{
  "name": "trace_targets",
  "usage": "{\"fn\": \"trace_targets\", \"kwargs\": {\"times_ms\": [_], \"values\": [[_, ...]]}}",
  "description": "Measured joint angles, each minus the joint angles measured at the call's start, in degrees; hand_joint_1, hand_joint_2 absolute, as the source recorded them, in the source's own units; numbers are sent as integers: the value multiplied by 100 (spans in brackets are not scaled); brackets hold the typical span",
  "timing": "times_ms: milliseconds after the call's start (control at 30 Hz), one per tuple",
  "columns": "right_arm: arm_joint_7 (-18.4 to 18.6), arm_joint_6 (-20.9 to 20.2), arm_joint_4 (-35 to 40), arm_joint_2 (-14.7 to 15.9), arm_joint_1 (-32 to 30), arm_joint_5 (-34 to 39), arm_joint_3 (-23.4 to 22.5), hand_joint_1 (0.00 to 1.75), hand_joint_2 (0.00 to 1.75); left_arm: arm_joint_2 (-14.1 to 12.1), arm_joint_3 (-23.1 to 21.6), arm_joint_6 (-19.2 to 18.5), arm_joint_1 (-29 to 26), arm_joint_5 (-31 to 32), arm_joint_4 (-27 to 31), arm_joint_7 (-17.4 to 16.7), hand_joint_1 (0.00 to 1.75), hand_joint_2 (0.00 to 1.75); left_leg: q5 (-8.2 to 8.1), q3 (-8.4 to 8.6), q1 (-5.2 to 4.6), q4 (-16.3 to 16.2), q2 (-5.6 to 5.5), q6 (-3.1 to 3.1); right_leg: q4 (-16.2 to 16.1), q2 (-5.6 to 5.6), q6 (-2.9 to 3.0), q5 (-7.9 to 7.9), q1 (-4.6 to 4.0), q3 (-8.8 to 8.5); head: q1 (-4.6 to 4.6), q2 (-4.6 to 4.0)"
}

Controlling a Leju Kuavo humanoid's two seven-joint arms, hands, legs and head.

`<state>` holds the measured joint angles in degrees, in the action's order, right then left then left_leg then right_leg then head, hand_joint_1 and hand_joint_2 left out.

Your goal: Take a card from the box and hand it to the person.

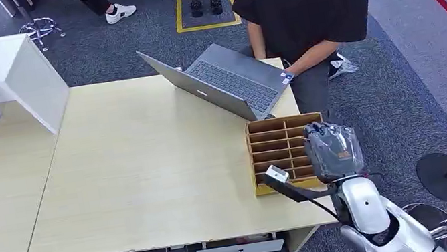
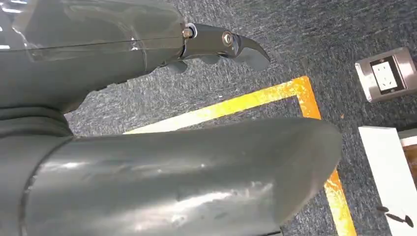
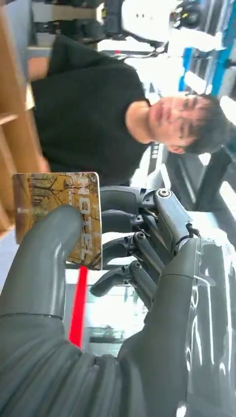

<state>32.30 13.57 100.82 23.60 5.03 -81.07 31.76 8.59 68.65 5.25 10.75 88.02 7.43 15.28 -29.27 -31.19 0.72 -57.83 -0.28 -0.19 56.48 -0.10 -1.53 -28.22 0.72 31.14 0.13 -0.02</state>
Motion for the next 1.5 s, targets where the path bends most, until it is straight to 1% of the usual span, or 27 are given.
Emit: {"fn": "trace_targets", "kwargs": {"times_ms": [33,67,200,400,533,600,667,733,800,1000,1067,1100,1167,1300,1333,1367,1400,1433,1500], "values": [[-2,-31,77,20,5,-22,-2,141,175,0,0,0,0,0,0,0,0,0,0,0,0,0,0,0,0,0,0,0,0,0,2,0],[-13,-68,189,48,9,-68,-4,145,175,0,0,-2,0,0,2,0,0,0,0,0,0,0,0,0,0,0,0,0,0,0,2,0],[-37,-129,538,127,43,-227,-50,140,175,0,0,-9,1,0,0,-2,0,0,0,0,0,0,0,0,0,0,0,0,0,0,2,0],[-72,-192,881,232,184,-284,-125,138,175,0,-17,-28,28,0,0,-17,0,0,0,0,0,0,0,0,0,0,0,0,0,0,0,0],[-105,-330,980,293,357,-240,-190,140,175,2,-74,-44,52,0,2,-35,0,0,0,0,0,-1,0,0,0,0,0,1,0,0,2,0],[-120,-402,984,328,452,-147,-216,143,175,2,-109,-50,67,0,2,-39,0,0,0,0,0,-1,0,0,0,0,0,1,0,0,0,0],[-120,-483,982,378,574,-37,-267,141,175,2,-138,-61,79,0,0,-50,0,0,0,0,0,-1,0,0,0,0,0,1,0,0,0,0],[-120,-542,966,446,700,94,-300,141,175,13,-175,-72,105,0,2,-59,0,0,0,-1,0,-1,0,0,0,-1,0,1,0,0,2,0],[-120,-608,886,533,854,225,-365,136,175,35,-210,-98,137,0,2,-70,0,0,0,-1,-1,-1,0,0,0,-1,0,1,1,0,2,0],[-114,-840,498,798,1289,378,-428,134,175,50,-339,-120,186,0,2,-155,0,0,0,-1,-2,-2,0,0,0,-1,-1,1,2,0,0,0],[-109,-947,352,890,1402,363,-428,134,175,52,-394,-131,198,0,2,-164,0,0,0,-1,-1,-3,-1,0,0,-2,-1,1,2,0,2,0],[-111,-1015,295,927,1444,312,-424,131,175,55,-411,-138,200,0,0,-173,0,0,0,-2,-1,-2,-1,0,0,-2,-1,1,2,0,0,0],[-111,-1176,151,1018,1546,214,-415,133,175,68,-443,-144,207,0,2,-175,0,0,0,-2,-2,-3,-1,0,0,-2,-1,1,2,0,0,0],[-153,-1421,-118,1154,1643,164,-407,131,175,87,-501,-146,220,0,2,-184,0,0,0,-4,-2,-2,-3,0,0,-4,-1,1,2,0,2,0],[-155,-1473,-181,1185,1646,164,-407,117,175,87,-522,-146,222,0,2,-188,0,0,0,-5,-2,-2,-3,0,0,-4,-1,1,2,0,0,0],[-155,-1519,-240,1205,1654,164,-400,84,175,87,-531,-146,222,0,2,-188,0,0,0,-5,-2,-2,-3,0,0,-3,-1,1,2,0,0,0],[-153,-1563,-304,1226,1664,164,-391,10,175,87,-533,-146,224,0,2,-192,0,0,0,-5,-2,-2,-3,0,0,-3,-1,1,2,1,0,0],[-151,-1611,-369,1250,1667,172,-376,0,175,87,-536,-146,225,0,2,-203,0,0,0,-5,-2,-2,-3,0,0,-3,-1,1,2,1,0,0],[-147,-1696,-472,1281,1668,192,-341,0,175,87,-562,-151,225,0,2,-225,0,0,0,-4,-2,-2,-3,0,0,-3,-1,1,2,1,-2,0]]}}
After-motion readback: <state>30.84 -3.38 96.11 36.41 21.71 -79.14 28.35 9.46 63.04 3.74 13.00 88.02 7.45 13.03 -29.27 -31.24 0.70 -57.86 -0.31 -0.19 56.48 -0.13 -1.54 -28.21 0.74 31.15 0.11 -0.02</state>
